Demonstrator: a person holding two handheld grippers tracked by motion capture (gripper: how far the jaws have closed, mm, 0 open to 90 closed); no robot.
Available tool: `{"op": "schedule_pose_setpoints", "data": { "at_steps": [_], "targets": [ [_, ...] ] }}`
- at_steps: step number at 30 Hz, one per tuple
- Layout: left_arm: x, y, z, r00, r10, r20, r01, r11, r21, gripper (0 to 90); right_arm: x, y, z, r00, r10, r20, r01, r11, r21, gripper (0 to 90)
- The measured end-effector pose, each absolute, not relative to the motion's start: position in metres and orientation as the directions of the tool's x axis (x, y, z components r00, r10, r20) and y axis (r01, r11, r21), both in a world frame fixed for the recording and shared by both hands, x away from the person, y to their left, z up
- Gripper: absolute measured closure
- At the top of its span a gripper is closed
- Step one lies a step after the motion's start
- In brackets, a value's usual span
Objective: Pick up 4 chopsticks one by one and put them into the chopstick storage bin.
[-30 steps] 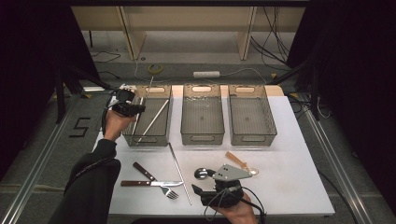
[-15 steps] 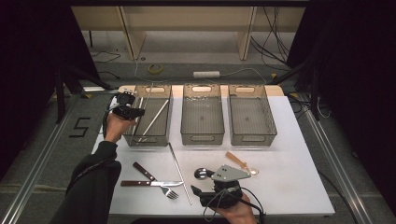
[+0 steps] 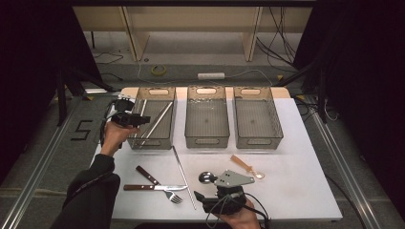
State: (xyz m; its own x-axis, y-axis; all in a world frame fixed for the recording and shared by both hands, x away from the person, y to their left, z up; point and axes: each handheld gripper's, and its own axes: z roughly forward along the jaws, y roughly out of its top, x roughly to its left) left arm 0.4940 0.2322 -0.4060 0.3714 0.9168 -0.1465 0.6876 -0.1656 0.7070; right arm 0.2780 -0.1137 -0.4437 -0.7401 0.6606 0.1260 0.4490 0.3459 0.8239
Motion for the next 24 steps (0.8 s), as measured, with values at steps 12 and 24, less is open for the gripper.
{"op": "schedule_pose_setpoints", "data": {
  "at_steps": [12,24],
  "targets": [
    [0.445,0.221,-0.410,0.433,0.895,-0.110,0.628,-0.211,0.749,32.3,0.271,-0.098,-0.459,-0.720,0.687,0.097,0.472,0.383,0.794,38.9],
    [0.405,0.212,-0.410,0.489,0.865,-0.114,0.573,-0.219,0.790,26.7,0.260,-0.082,-0.477,-0.692,0.720,0.046,0.471,0.402,0.786,52.5]
  ]
}}
